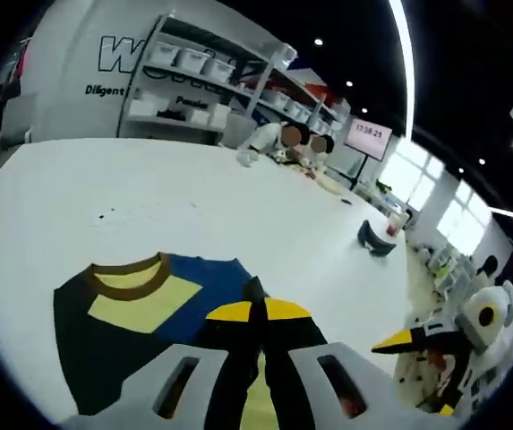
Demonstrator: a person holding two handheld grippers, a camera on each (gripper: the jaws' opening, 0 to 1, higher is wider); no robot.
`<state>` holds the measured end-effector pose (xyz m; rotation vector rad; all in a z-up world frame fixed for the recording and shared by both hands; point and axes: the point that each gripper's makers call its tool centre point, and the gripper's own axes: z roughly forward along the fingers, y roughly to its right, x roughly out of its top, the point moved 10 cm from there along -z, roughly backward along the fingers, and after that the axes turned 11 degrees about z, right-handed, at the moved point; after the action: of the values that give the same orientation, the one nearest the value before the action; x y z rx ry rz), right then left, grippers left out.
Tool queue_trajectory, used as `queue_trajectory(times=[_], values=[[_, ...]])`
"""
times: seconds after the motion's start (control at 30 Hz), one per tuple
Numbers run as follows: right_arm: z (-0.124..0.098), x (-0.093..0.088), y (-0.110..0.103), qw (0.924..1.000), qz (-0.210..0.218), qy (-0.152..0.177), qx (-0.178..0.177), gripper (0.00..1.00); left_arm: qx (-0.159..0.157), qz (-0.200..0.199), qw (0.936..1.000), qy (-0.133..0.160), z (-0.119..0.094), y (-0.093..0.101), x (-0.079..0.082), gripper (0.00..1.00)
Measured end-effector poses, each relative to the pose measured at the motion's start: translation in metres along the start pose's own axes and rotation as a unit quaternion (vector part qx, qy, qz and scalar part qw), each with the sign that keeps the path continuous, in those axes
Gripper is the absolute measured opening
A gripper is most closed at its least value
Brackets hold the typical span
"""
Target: Fold the garment on the visible template until the final outline fits inside the template.
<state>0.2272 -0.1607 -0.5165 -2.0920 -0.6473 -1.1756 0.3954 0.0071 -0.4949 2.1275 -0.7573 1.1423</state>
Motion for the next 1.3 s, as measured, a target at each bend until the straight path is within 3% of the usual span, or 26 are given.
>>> queue_trajectory(times=[0.37, 0.67, 1.3], values=[[-0.003, -0.001, 0.002, 1.0000, 0.005, 0.002, -0.008, 0.84, -0.022, -0.035, 0.9986, -0.032, 0.037, 0.011, -0.028, 0.00], [-0.004, -0.002, 0.004, 0.9999, 0.007, 0.001, -0.009, 0.84, -0.015, -0.009, 0.9984, -0.053, 0.051, 0.015, -0.039, 0.00], [-0.006, -0.005, 0.009, 0.9996, 0.014, -0.002, -0.024, 0.84, -0.039, -0.022, 0.9951, -0.088, 0.076, 0.037, -0.064, 0.02]])
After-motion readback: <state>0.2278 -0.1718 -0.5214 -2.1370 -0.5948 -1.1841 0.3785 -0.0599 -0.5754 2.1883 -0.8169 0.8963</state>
